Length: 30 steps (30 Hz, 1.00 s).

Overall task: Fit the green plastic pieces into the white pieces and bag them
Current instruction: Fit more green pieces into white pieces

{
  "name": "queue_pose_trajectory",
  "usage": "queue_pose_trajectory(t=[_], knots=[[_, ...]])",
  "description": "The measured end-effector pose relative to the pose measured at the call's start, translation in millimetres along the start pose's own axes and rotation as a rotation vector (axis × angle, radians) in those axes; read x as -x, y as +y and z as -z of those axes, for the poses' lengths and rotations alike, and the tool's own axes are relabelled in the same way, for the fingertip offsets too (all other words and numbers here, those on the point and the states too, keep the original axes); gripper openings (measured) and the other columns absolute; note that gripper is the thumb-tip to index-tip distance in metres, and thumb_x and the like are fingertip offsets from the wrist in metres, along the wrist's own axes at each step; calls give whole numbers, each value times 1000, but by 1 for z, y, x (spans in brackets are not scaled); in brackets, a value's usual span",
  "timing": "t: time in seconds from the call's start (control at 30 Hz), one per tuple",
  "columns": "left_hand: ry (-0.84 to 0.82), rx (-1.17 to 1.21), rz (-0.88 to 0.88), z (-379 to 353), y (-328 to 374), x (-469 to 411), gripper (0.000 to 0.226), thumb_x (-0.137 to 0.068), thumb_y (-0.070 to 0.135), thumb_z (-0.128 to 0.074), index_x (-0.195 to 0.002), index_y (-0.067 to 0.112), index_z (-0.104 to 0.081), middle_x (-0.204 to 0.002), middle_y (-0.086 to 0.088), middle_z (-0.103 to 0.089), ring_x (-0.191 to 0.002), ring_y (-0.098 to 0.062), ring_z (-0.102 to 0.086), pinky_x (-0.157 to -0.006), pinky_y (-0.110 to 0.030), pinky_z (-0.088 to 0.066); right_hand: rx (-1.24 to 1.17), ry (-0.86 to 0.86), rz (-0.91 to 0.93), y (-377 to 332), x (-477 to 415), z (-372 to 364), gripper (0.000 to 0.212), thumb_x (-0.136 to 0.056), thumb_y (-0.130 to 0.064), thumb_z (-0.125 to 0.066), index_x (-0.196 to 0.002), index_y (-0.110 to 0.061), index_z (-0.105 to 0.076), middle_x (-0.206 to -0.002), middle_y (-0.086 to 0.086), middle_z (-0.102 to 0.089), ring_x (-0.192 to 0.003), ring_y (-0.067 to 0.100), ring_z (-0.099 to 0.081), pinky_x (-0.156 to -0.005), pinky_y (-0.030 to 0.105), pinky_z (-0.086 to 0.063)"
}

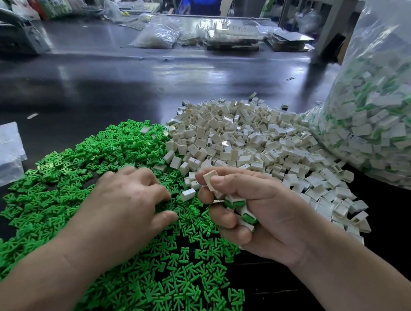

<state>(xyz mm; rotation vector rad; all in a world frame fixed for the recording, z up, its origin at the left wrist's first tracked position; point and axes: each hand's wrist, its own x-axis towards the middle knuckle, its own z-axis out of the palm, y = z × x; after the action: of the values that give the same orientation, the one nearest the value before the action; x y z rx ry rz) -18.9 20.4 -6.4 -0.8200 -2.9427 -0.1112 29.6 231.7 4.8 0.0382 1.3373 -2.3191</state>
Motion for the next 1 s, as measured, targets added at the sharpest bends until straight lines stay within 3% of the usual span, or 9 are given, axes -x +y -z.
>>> queue_pose_trajectory(t=[0.13,0.27,0.33,0.43,0.5,0.6,0.7,0.8,1.0], knots=[[41,50,-37,-2,7,-2,29,-83,60,-53,-95,40,-69,-92,19,-55,-92,-8,-47,-78,-32,-32,95,33,28,1,0,-2,9,-82,-18,-67,-88,-15,-72,-83,4,-62,-49,9,-49,-36,18,-35],[102,100,-66,-4,6,0,13,-85,49,-59,-82,36,-61,-80,18,-53,-81,-7,-48,-75,-31,-37,93,53,46,1,0,0,1,-80,-19,-71,-79,-18,-71,-83,6,-65,-47,8,-50,-35,17,-35],[177,181,-48,-4,7,1,10,-85,41,-63,-79,34,-60,-74,19,-55,-72,-1,-49,-66,-24,-37,78,42,50,1,0,1,1,-80,-18,-72,-80,-19,-71,-83,7,-67,-47,9,-52,-35,17,-36],[277,539,110,-3,8,1,7,-84,39,-69,-82,33,-64,-72,15,-64,-70,1,-59,-53,-12,-42,89,30,51,1,0,1,6,-79,-15,-70,-79,-20,-71,-80,7,-66,-46,9,-51,-35,17,-36],[252,914,216,-1,9,0,7,-84,34,-69,-91,37,-71,-78,13,-70,-69,0,-64,-58,-10,-48,88,57,42,2,0,0,9,-79,-12,-70,-82,-20,-71,-76,6,-62,-45,10,-49,-35,17,-35],[140,1415,277,2,14,-2,18,-76,23,-70,-92,28,-78,-74,-5,-72,-69,-12,-68,-62,-17,-54,117,114,45,4,0,-2,9,-86,-9,-69,-90,-17,-72,-74,5,-60,-45,11,-47,-36,18,-34],[98,1656,285,3,21,-4,22,-64,24,-74,-84,17,-77,-74,-14,-71,-69,-21,-71,-59,-24,-56,183,154,50,5,1,-4,9,-93,-15,-67,-91,-19,-75,-73,3,-59,-45,12,-46,-38,18,-34],[99,1731,293,0,24,-3,18,-63,28,-75,-79,19,-76,-79,-16,-72,-71,-26,-72,-54,-26,-55,227,134,56,5,2,-7,10,-95,-22,-65,-89,-19,-73,-70,0,-58,-45,11,-46,-39,18,-34],[149,1660,255,-3,26,-1,16,-71,33,-79,-82,22,-74,-83,-14,-72,-75,-28,-72,-54,-26,-53,289,125,134,7,1,-7,17,-99,-24,-62,-84,-21,-70,-69,-1,-58,-43,10,-47,-38,19,-35]])
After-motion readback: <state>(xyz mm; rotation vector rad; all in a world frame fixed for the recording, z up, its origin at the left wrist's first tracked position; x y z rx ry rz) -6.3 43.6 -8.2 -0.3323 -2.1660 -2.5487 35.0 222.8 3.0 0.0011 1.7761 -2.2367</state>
